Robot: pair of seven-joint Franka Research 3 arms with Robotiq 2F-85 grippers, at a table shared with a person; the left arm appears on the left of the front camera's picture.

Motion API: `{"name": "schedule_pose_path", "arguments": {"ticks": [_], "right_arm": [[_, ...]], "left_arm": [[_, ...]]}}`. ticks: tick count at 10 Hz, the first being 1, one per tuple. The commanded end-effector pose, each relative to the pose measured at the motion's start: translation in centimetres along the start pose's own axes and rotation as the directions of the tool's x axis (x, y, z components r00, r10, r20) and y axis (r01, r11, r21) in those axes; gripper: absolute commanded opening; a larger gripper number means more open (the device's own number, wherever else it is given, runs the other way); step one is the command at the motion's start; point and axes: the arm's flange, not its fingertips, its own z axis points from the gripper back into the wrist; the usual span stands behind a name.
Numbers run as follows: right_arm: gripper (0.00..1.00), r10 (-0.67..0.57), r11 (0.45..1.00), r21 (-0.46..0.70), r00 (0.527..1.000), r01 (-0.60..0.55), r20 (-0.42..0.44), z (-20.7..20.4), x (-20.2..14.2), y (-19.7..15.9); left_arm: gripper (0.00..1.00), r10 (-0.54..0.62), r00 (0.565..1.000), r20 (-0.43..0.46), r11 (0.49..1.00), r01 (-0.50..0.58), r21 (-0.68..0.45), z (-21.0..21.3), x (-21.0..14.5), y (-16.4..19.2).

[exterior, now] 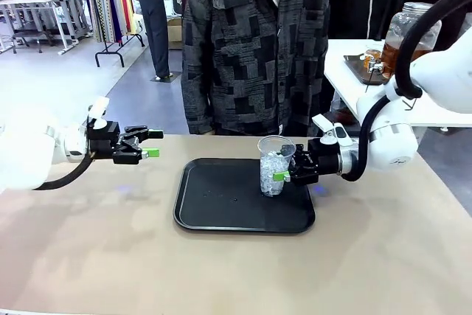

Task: Pour the drink into the iced cup.
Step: Pick up the iced cup indicated by the human and present it to them.

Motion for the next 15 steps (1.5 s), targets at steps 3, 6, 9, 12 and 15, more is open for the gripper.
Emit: {"name": "schedule_pose_path", "arguments": {"ticks": [3,6,9,12,15], "right_arm": [[0.83,-0.032,0.999,0.009,0.999,0.032,-0.024,-1.0,0.2,-0.8],[0.83,-0.039,0.999,0.007,0.999,0.039,-0.015,-0.9,0.2,-0.8],[0.83,-0.020,1.000,0.019,1.000,0.020,0.003,-0.8,0.9,-0.8],[0.63,0.023,0.999,0.027,1.000,-0.023,0.014,-0.6,1.1,-0.6],[0.63,-0.007,0.999,0.041,1.000,0.006,0.029,-0.4,1.7,-0.6]], "left_arm": [[1.00,-0.001,1.000,0.004,1.000,0.001,-0.001,0.0,0.1,0.0],[1.00,-0.001,1.000,0.004,1.000,0.001,-0.001,0.0,0.1,0.0],[1.00,-0.001,1.000,0.004,1.000,0.001,-0.001,0.0,0.1,0.0],[1.00,-0.001,1.000,0.004,1.000,0.001,-0.001,0.0,0.1,0.0],[1.00,-0.001,1.000,0.004,1.000,0.001,-0.001,0.0,0.1,0.0]]}}
